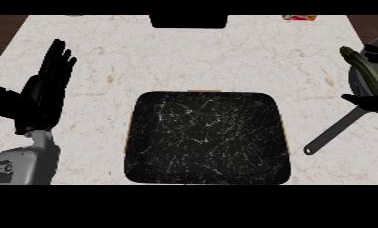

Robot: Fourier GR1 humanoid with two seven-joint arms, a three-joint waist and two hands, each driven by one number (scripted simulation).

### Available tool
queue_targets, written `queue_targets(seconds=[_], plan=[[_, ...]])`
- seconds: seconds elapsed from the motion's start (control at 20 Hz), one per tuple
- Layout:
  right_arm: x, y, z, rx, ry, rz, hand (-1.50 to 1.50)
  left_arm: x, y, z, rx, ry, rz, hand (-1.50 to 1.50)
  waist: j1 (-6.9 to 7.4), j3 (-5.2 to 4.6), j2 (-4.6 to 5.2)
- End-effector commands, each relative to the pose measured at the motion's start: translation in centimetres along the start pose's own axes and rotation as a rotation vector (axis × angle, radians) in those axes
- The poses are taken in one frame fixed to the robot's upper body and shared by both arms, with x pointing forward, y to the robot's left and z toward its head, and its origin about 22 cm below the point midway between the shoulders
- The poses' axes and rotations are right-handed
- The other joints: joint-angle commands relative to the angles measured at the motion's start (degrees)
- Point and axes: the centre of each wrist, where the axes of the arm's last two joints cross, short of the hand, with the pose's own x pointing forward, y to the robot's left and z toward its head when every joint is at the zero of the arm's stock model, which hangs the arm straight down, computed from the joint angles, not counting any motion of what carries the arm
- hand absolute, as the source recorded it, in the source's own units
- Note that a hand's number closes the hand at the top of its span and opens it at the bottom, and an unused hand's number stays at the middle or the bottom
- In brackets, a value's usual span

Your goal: Pick the squash from the tray and place it in the pot

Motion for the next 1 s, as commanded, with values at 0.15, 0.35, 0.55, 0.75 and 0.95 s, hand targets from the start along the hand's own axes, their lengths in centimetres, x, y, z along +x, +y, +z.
queue_targets(seconds=[0.15, 0.35, 0.55, 0.75, 0.95], plan=[[-2.9, -2.0, 1.5, -0.109, -0.060, -0.337, -1.50, -0.7, 0.7, -0.1, 0.019, 0.016, 0.007, 0.00, -0.72, -0.01, -0.04], [-3.6, -7.1, 2.5, -0.143, -0.050, -0.426, -1.50, 0.1, 0.2, -0.9, 0.021, -0.006, 0.009, 0.00, -0.83, -0.02, -0.05], [-5.2, -11.1, 5.1, -0.148, -0.019, -0.421, -1.50, 0.8, 0.8, -1.0, 0.008, -0.007, -0.001, 0.00, -0.51, 0.01, 0.03], [-5.7, -14.0, 6.7, -0.159, -0.029, -0.441, -1.50, 1.4, 0.7, -0.2, -0.006, -0.009, -0.010, 0.00, 0.04, 0.08, 0.14], [-6.8, -14.8, 8.8, -0.126, -0.029, -0.441, -1.50, 1.4, -1.1, -0.4, -0.003, -0.003, 0.016, 0.00, 0.14, 0.19, 0.32]])
